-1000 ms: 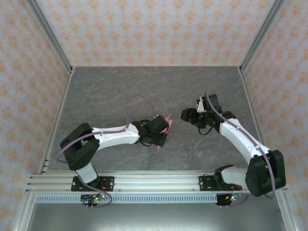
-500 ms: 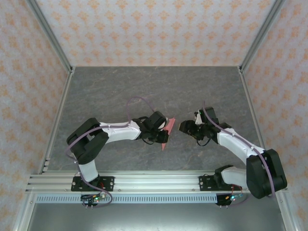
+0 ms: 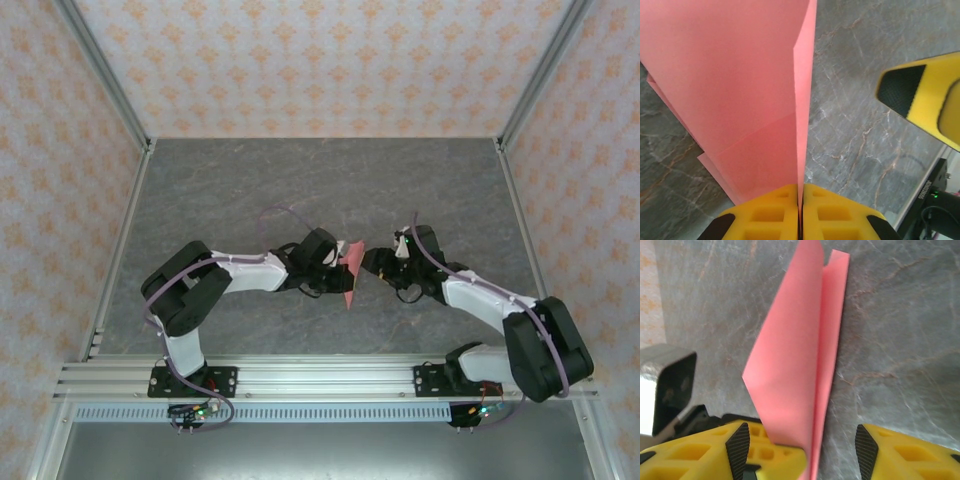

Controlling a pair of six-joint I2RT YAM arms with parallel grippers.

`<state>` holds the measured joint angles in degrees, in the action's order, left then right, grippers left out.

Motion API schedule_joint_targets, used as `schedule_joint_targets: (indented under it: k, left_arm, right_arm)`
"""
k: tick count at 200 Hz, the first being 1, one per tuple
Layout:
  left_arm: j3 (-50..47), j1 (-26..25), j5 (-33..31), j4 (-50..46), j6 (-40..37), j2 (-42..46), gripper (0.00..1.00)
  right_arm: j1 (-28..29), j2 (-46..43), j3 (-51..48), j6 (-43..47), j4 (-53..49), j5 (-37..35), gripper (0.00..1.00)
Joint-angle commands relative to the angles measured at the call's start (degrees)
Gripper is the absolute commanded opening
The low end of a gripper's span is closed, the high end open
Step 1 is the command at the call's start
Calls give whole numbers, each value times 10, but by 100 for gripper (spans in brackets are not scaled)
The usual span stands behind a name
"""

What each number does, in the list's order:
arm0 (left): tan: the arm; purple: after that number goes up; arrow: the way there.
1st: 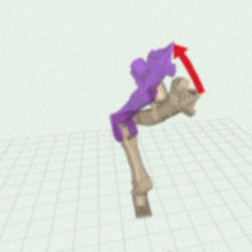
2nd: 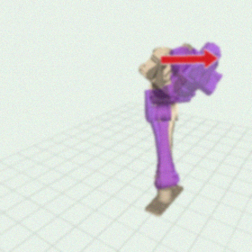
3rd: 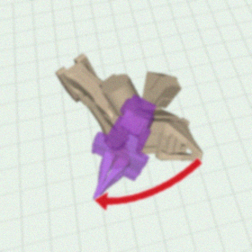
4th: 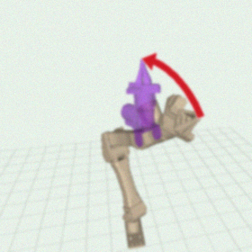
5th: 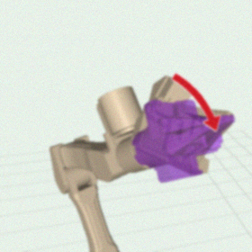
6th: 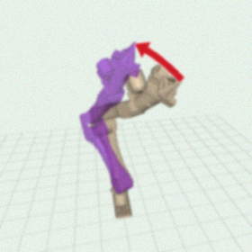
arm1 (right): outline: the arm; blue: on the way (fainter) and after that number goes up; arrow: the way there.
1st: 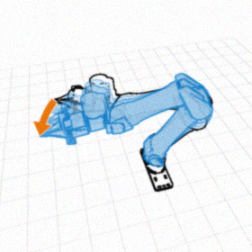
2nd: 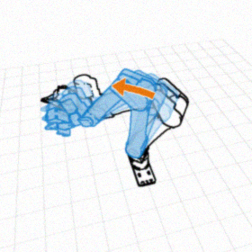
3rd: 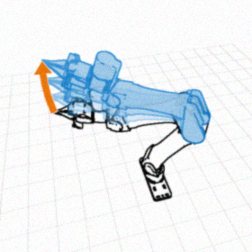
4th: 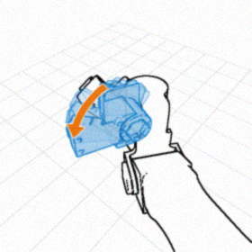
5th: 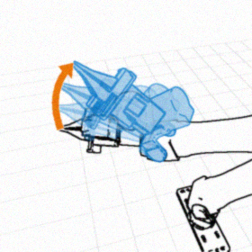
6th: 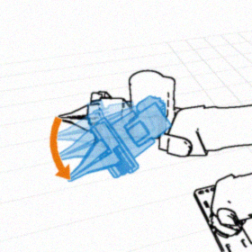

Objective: Fold a paper plane with a square sheet of paper (fold left side to right side)
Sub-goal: Fold the wing for the fifth time at the center of the table.

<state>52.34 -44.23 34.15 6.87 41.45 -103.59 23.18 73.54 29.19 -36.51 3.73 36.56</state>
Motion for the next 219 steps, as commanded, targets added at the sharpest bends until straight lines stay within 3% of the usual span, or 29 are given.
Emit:
schedule_joint_targets:
  k: [1,219]
  left_arm:
    - [-17,9,15,53,28,-4,8]
    - [-48,23,29,123,83,-27,8]
  right_arm:
    - [6,23,-3,-33,77,8,59]
    - [11,146,42,-69,137,12,51]
